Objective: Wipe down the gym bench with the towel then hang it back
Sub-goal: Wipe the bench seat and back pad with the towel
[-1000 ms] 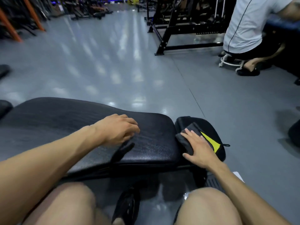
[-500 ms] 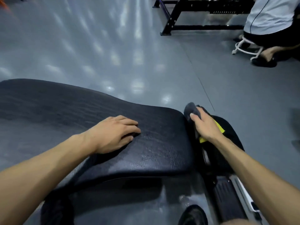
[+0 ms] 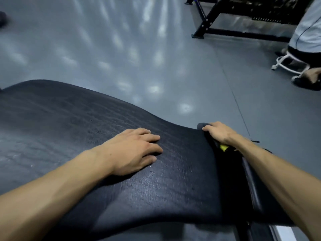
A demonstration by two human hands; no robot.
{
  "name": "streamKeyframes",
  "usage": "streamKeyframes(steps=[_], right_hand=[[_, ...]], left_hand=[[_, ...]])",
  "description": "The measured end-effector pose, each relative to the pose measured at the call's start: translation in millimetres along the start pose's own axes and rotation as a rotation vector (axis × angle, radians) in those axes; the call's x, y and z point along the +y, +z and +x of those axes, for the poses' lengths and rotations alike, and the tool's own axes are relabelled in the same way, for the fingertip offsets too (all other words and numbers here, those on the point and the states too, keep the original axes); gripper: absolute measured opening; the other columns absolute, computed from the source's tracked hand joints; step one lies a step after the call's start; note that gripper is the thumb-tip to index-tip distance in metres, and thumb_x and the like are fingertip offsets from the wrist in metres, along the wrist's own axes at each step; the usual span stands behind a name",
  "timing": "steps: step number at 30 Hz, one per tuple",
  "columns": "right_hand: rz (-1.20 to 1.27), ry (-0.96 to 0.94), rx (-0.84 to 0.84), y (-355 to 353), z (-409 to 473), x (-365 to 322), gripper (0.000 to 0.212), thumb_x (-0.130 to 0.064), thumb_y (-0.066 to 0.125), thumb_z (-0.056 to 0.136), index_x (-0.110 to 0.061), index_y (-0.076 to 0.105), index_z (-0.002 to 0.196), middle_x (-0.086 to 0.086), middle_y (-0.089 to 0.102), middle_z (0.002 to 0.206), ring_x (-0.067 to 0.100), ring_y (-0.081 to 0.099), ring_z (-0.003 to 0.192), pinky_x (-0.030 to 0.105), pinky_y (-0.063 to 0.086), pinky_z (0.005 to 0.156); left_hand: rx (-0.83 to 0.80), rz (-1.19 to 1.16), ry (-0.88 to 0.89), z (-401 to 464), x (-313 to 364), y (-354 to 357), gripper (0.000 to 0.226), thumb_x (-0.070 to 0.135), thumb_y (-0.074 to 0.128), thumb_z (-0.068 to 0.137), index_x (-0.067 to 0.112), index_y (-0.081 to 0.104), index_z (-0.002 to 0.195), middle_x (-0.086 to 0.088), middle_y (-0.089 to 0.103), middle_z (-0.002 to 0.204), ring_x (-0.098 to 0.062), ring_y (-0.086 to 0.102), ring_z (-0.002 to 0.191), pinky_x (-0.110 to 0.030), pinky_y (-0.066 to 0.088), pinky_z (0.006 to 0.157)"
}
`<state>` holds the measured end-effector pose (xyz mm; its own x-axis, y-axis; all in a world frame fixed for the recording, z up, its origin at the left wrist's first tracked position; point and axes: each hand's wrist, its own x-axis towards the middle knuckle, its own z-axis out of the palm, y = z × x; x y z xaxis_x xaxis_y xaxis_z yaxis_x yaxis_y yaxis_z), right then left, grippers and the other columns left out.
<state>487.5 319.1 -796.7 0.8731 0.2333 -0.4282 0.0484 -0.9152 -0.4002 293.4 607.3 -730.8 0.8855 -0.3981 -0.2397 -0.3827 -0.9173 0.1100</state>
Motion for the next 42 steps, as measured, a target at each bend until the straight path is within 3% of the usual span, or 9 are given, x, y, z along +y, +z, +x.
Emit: streamKeyframes(steps=[7,13,16,21,25,29,34,38,42], right_hand=[[-0.088,-0.325,0.149,65,-6,-175,0.038,-0.041,0.037,0.099,-0.02,0.064,0.115,0.021,0.067,0.128,0.041,0.06,0.117,0.043,0.044,0.093],[-0.141,-0.184,0.15,37,-20,-92,0.037,-0.053,0.033,0.098,-0.025,0.058,0.094,0.017,0.072,0.115,0.039,0.063,0.11,0.045,0.049,0.091],[-0.165,-0.096,0.171,32,-18,-80,0.037,-0.044,0.037,0.101,-0.018,0.064,0.102,0.021,0.07,0.12,0.042,0.062,0.11,0.043,0.046,0.088],[-0.125,-0.273,0.204,70,1,-200,0.041,-0.04,0.037,0.103,-0.01,0.064,0.114,0.026,0.067,0.124,0.043,0.061,0.114,0.042,0.044,0.087],[-0.128,-0.471,0.239,88,-4,-270,0.033,-0.045,0.034,0.105,-0.018,0.051,0.113,0.021,0.068,0.119,0.041,0.062,0.108,0.043,0.036,0.077],[-0.147,-0.399,0.14,63,-15,-190,0.032,-0.065,0.031,0.1,-0.039,0.049,0.103,0.005,0.071,0.112,0.034,0.064,0.103,0.042,0.045,0.08],[-0.238,-0.259,0.221,54,-24,-129,0.065,-0.077,0.016,0.085,-0.032,0.06,0.105,0.007,0.074,0.105,0.037,0.065,0.105,0.044,0.045,0.085],[-0.154,-0.27,0.246,64,-8,-176,0.037,-0.051,0.032,0.103,-0.029,0.062,0.111,0.014,0.072,0.119,0.038,0.062,0.111,0.04,0.039,0.079],[-0.135,-0.414,0.263,92,4,-297,0.041,-0.049,0.031,0.105,-0.02,0.058,0.117,0.022,0.068,0.124,0.041,0.062,0.114,0.043,0.043,0.086]], left_hand=[[-0.012,0.015,-0.102,-49,-22,-7,0.045,0.052,0.031,0.105,0.047,0.037,0.15,0.016,0.024,0.165,-0.016,0.02,0.152,-0.032,0.019,0.122],[0.009,-0.038,-0.22,-74,-45,-15,0.041,0.052,0.034,0.104,0.048,0.044,0.144,0.016,0.027,0.164,-0.016,0.022,0.151,-0.038,0.026,0.12],[0.045,-0.035,-0.241,-94,-58,-16,0.041,0.052,0.034,0.104,0.048,0.045,0.144,0.016,0.028,0.163,-0.016,0.022,0.152,-0.037,0.025,0.121],[0.102,-0.06,-0.328,-118,-78,-17,0.04,0.05,0.036,0.104,0.047,0.048,0.142,0.017,0.03,0.162,-0.017,0.022,0.152,-0.037,0.023,0.121],[0.121,-0.088,-0.358,-117,-92,-21,0.038,0.049,0.037,0.104,0.048,0.049,0.14,0.017,0.031,0.162,-0.016,0.021,0.152,-0.038,0.023,0.121],[0.155,-0.107,-0.372,-116,-110,-21,0.036,0.047,0.04,0.104,0.049,0.051,0.138,0.018,0.033,0.161,-0.016,0.023,0.151,-0.038,0.024,0.121],[0.173,-0.112,-0.33,-110,-125,-18,0.035,0.048,0.04,0.104,0.05,0.051,0.137,0.019,0.034,0.16,-0.016,0.024,0.15,-0.038,0.024,0.121],[0.195,-0.094,-0.275,-108,-131,-16,0.036,0.047,0.04,0.104,0.05,0.051,0.138,0.019,0.036,0.159,-0.016,0.026,0.15,-0.039,0.026,0.12],[0.225,-0.093,-0.238,-113,-144,-18,0.036,0.044,0.041,0.105,0.049,0.052,0.139,0.018,0.038,0.158,-0.013,0.028,0.149,-0.037,0.026,0.12]])
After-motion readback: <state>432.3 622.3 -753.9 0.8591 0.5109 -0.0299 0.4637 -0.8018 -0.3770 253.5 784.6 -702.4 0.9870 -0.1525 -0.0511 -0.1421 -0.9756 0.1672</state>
